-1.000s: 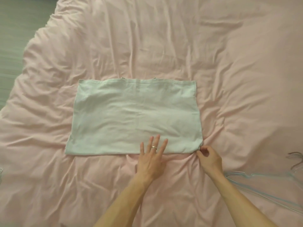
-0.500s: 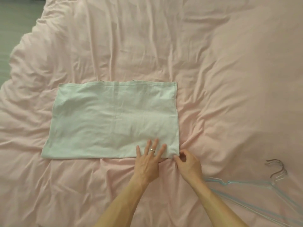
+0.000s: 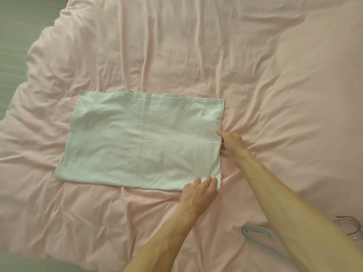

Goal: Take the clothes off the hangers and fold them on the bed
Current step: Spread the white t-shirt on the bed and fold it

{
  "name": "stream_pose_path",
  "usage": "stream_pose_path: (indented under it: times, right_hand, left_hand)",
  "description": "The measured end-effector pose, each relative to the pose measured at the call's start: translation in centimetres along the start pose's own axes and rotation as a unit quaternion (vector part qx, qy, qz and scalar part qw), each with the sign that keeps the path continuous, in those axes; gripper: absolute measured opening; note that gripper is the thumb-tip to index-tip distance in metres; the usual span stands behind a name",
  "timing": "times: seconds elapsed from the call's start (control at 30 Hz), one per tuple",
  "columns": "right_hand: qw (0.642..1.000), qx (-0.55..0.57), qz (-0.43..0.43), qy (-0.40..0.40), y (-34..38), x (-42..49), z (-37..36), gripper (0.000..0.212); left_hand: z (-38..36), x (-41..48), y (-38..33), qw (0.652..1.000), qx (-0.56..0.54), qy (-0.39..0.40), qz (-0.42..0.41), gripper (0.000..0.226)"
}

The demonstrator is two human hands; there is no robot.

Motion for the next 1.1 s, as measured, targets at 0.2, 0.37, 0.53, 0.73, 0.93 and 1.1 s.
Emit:
stream_pose_path:
  times: [0.2,0.37,0.53,0.73,0.93,1.1]
  right_hand:
    - [0.995,0.008,-0.051,0.088,1.2,3.0,-3.0,0.035]
    - [0.999,-0.002,-0.033,-0.011,2.0,3.9,-3.2,0.017]
    - [0.999,-0.002,-0.012,-0.031,2.5,4.1,-3.2,0.022]
    - [0.979,-0.116,0.034,-0.166,5.2,2.2,-3.2,0.04]
    - [0.991,0.048,-0.016,-0.126,8.3,0.0,-8.7,0.036]
    - [0.986,-0.072,0.067,-0.132,12.8,-1.5,-16.0,0.026]
  left_hand:
    - [2.6,-1.7,3.1,0.974,-0.2,-0.054,0.094,0.023]
    - [4.0,-2.4,4.4,0.953,-0.255,-0.107,0.126,0.02]
    - [4.7,-3.7,5.0,0.918,-0.334,-0.135,0.169,0.014]
    - [7.0,-5.8,10.2,0.824,-0.431,-0.19,0.314,0.018]
    - [8.3,-8.3,17.5,0.776,-0.475,-0.188,0.369,0.022]
    - [8.9,-11.4,23.7,0.73,-0.533,-0.148,0.402,0.017]
Point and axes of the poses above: each hand's wrist, its own x-axis towards the middle knuckle, its own z-axis out of the back of the hand, y = z × x, the point moved 6 cm from there along x, towards the middle knuckle, and after that the axes turned 3 degrees about -x, right-handed, at the moved point
